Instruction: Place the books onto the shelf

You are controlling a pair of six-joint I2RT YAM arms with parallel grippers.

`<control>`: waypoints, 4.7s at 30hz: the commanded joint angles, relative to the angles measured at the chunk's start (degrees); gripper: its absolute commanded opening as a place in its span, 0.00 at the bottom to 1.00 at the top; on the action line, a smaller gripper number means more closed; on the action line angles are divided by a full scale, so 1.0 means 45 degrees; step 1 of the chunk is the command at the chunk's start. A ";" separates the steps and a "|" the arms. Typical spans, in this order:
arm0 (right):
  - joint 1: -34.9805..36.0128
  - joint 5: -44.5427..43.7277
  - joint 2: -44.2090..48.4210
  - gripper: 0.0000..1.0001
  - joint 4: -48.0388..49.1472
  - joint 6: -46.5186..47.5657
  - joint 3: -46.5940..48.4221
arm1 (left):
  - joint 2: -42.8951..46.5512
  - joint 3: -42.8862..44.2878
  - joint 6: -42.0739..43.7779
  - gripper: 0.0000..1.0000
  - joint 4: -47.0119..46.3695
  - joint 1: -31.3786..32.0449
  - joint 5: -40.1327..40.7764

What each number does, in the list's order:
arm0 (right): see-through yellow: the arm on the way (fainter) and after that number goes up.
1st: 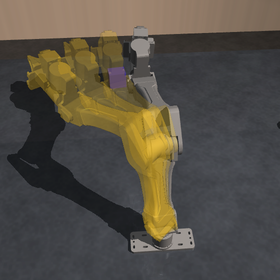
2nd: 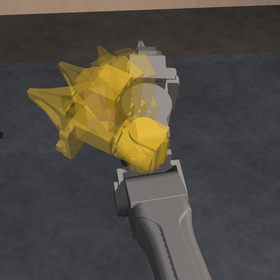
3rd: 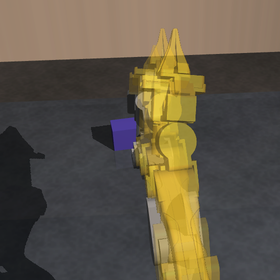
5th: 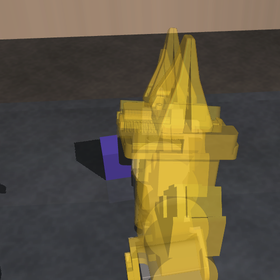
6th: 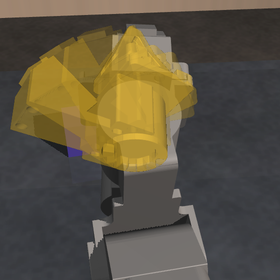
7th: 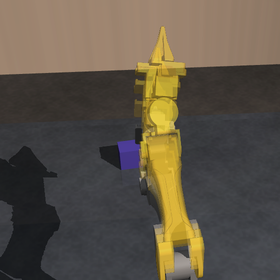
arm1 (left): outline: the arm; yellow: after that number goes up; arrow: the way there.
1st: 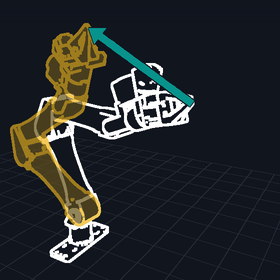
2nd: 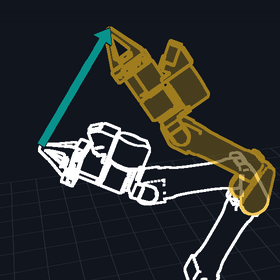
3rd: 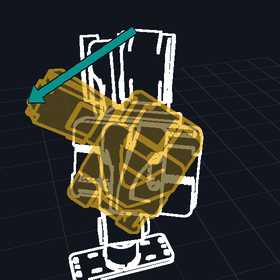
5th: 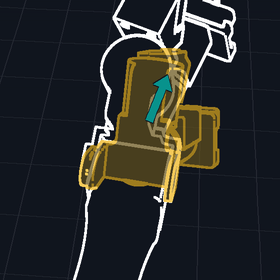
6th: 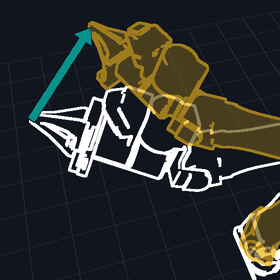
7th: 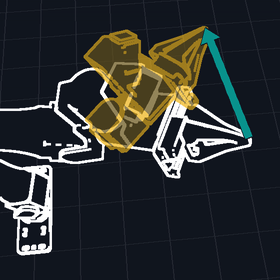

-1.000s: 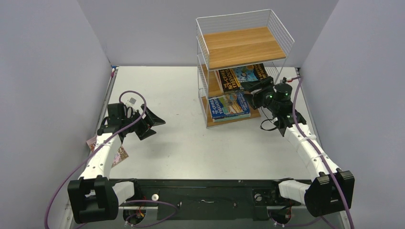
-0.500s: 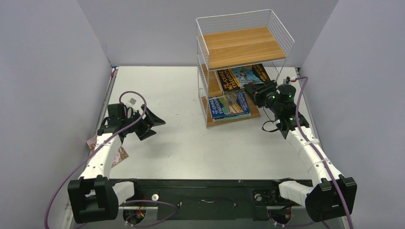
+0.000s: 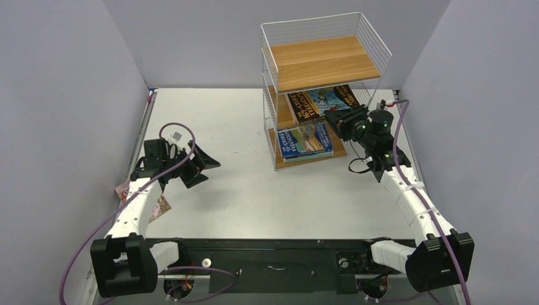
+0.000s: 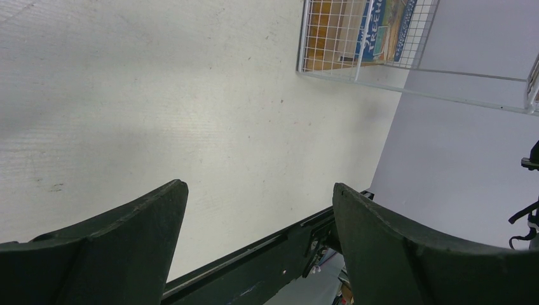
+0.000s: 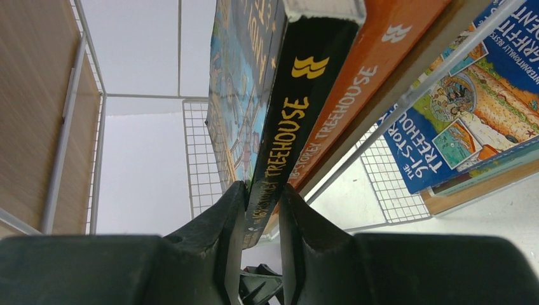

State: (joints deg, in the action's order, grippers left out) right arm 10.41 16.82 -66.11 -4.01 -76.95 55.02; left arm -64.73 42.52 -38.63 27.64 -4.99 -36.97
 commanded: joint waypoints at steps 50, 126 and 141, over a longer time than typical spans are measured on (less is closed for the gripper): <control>-0.0170 -0.0979 0.0675 0.00 0.3938 -0.2314 -0.1629 | -0.0063 0.0210 0.0133 0.82 -0.0243 -0.0081 -0.0025; 0.0896 -0.0968 -0.0475 0.02 0.4984 -0.2996 -0.1399 | -0.0276 0.0145 0.0069 0.82 -0.0380 -0.0288 -0.0402; 0.1043 -0.1101 -0.0548 0.05 0.4975 -0.3089 -0.1430 | -0.0345 0.0314 0.0088 0.82 -0.0313 -0.0294 -0.0412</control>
State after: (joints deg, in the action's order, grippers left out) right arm 14.46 12.03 -68.58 15.73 -90.91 46.89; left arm -66.30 42.52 -39.51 26.98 -5.80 -38.26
